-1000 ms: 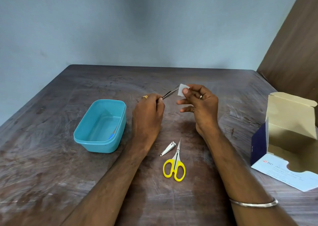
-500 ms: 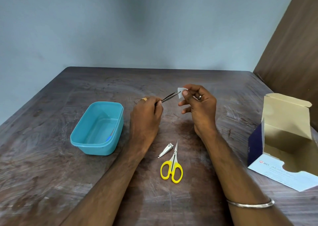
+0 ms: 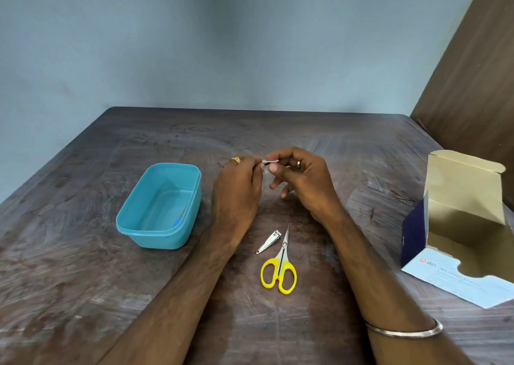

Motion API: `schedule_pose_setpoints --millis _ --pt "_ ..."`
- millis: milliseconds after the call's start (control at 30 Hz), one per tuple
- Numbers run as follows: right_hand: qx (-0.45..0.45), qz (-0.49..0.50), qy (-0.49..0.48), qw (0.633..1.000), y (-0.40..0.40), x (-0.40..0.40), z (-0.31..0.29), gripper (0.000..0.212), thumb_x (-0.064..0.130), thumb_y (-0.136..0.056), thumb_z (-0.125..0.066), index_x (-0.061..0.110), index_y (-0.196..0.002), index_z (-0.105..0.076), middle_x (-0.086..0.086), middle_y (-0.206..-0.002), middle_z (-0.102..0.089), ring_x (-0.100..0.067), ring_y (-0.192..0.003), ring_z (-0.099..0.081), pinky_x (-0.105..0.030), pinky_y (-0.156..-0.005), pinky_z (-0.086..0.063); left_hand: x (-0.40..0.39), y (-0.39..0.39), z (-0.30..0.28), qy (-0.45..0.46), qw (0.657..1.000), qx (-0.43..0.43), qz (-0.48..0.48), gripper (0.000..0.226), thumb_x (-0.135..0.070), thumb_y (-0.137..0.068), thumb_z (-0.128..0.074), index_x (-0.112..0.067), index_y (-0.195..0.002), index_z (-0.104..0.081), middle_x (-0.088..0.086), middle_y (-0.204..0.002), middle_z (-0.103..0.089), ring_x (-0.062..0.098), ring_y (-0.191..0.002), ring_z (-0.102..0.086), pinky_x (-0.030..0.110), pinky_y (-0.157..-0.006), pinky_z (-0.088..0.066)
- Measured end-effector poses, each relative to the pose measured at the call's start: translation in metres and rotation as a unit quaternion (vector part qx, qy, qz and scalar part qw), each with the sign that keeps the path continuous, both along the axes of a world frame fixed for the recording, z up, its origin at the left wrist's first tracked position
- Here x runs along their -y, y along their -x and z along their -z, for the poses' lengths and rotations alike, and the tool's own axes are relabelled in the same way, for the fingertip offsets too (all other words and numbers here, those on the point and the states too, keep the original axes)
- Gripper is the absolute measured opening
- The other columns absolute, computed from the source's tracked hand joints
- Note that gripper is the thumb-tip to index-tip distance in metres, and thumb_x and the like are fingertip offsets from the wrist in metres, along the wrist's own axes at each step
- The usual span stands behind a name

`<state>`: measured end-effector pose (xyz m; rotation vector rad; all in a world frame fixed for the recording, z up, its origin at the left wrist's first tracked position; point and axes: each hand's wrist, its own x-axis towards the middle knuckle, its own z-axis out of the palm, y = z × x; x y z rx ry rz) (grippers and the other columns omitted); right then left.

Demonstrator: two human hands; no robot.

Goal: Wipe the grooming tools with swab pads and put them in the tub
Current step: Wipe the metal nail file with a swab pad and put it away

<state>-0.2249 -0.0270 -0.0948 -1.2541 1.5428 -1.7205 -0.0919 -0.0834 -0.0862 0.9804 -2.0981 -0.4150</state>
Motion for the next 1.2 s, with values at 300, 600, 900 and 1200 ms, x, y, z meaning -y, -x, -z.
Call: schedule_pose_setpoints --millis 300,600,900,1200 --pt "0.049 0.004 0.012 0.999 0.001 -0.0005 0.0 0.012 0.005 -0.086 -0.076 0.009 -0.095 -0.07 -0.022 -0.089 -0.069 -0.024 -0.058 -0.063 -0.032 -0.049 -0.051 -0.0018 -0.0004 0.0014 -0.011 0.997 -0.051 0.048 0.019 -0.021 -0.097 -0.06 -0.015 -0.11 -0.073 0.002 -0.099 -0.074 0.012 -0.087 -0.064 0.029 -0.075 -0.052" --pt "0.14 0.031 0.002 0.99 -0.0023 -0.0004 -0.0058 0.066 0.001 -0.08 -0.08 0.017 -0.13 -0.04 -0.012 -0.083 -0.066 -0.021 -0.053 -0.059 -0.031 -0.046 -0.05 -0.0032 -0.0001 0.0019 -0.118 0.983 -0.126 0.065 0.019 -0.019 -0.097 -0.059 -0.019 -0.11 -0.073 -0.004 -0.088 -0.074 0.003 -0.068 -0.067 0.026 -0.067 -0.059" --pt "0.199 -0.003 -0.061 0.978 0.0019 -0.002 -0.0029 0.015 0.011 -0.079 -0.081 0.001 -0.088 -0.072 -0.019 -0.087 -0.071 -0.019 -0.053 -0.056 -0.027 -0.043 -0.044 -0.0058 0.0015 0.0031 -0.096 0.982 -0.152 0.058 0.017 -0.017 -0.095 -0.062 -0.018 -0.106 -0.075 -0.005 -0.087 -0.076 0.003 -0.067 -0.068 0.034 -0.067 -0.06" --pt "0.211 0.018 -0.049 0.976 -0.0029 -0.0016 -0.0058 0.011 0.004 -0.077 -0.081 0.006 -0.075 -0.07 -0.017 -0.078 -0.07 -0.018 -0.047 -0.053 -0.025 -0.041 -0.042 -0.0044 0.0018 0.0047 -0.094 0.984 -0.136 0.062 0.018 -0.014 -0.093 -0.063 -0.019 -0.106 -0.076 -0.005 -0.086 -0.076 0.006 -0.071 -0.069 0.038 -0.07 -0.06"
